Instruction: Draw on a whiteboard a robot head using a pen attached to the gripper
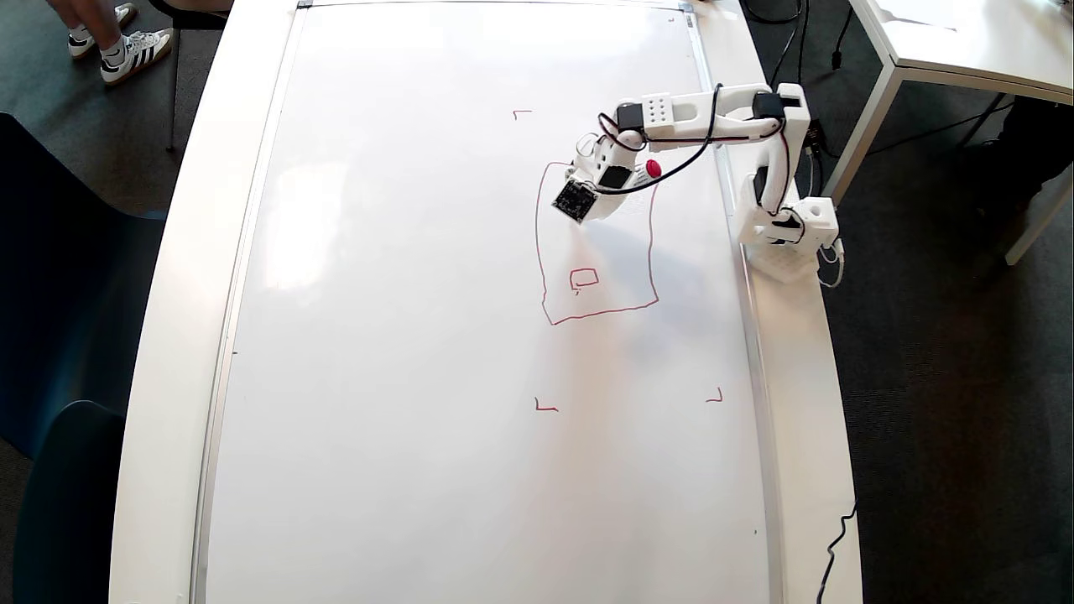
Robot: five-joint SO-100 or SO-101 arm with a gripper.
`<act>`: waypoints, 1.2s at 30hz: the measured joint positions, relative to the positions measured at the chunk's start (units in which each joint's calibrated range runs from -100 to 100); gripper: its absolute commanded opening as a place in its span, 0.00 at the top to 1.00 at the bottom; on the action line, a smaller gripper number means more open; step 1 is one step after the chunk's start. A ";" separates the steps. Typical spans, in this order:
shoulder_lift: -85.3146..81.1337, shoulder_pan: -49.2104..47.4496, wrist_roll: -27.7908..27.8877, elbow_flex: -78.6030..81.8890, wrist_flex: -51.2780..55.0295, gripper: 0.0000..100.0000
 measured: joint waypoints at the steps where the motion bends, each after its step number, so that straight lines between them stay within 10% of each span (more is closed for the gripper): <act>1: 0.08 0.08 0.00 0.00 0.00 0.99; 36: -5.93 -0.83 -1.80 11.79 -0.25 0.99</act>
